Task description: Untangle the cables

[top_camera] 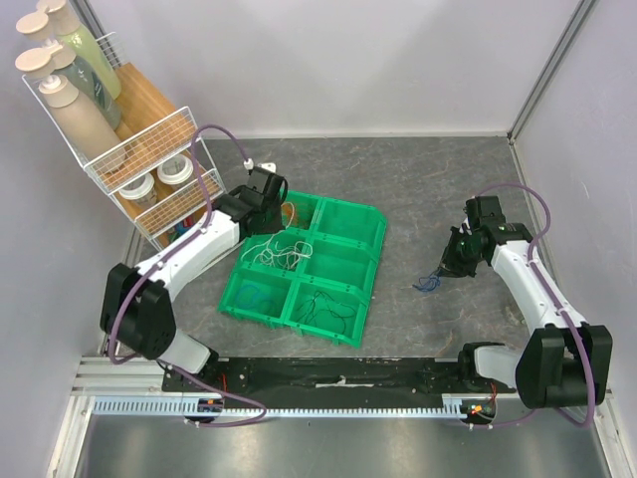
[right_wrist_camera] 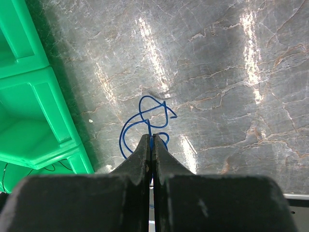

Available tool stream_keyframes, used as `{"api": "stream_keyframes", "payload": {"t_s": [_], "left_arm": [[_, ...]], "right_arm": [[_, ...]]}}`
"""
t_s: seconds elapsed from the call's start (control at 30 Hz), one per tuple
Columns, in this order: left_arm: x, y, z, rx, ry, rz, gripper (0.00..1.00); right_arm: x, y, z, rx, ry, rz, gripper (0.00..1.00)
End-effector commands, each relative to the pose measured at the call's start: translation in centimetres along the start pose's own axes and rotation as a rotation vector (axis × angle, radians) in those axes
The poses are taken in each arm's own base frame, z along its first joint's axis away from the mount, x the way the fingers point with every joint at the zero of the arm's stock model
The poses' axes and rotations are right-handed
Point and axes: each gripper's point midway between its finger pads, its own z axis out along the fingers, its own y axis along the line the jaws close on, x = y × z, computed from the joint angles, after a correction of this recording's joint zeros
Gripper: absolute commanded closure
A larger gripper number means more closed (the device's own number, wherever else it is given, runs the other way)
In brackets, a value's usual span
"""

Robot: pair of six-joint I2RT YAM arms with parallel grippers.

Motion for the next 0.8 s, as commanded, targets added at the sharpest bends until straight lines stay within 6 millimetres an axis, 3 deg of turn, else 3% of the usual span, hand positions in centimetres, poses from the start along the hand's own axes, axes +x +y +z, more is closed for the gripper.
{"api": "stream_keyframes", "payload": {"t_s": [0.0, 0.2, 0.33, 0.5, 0.77], "left_arm": [[2.5, 0.5, 2.2, -0.021, 0.130, -0.033, 0.98], [3.4, -0.2, 2.5, 0.001, 0.193, -0.039, 0.92], [2.8, 0.2, 0.6, 0.001, 0.177, -0.052, 0.71], [2.3, 0.3, -2.5, 0.043, 0.143, -0.051, 0.51], [2.7, -0.7, -5.6, 0.159, 0.138, -0.064, 0.48]], "right_arm": [[-0.3, 0.2, -0.5, -0.011, -0.023, -0.016, 1.00], [-0.8, 0.3, -0.9, -0.007, -0.036, -0.032, 1.00], [-1.2, 0.5, -1.1, -0.009, -0.044, -0.032, 1.00], [-1.5, 0.5, -0.9, -0.005, -0.043, -0.040, 1.00], [-1.6, 0.6, -0.5, -0.006, -0.024, -0.051, 1.00]]}}
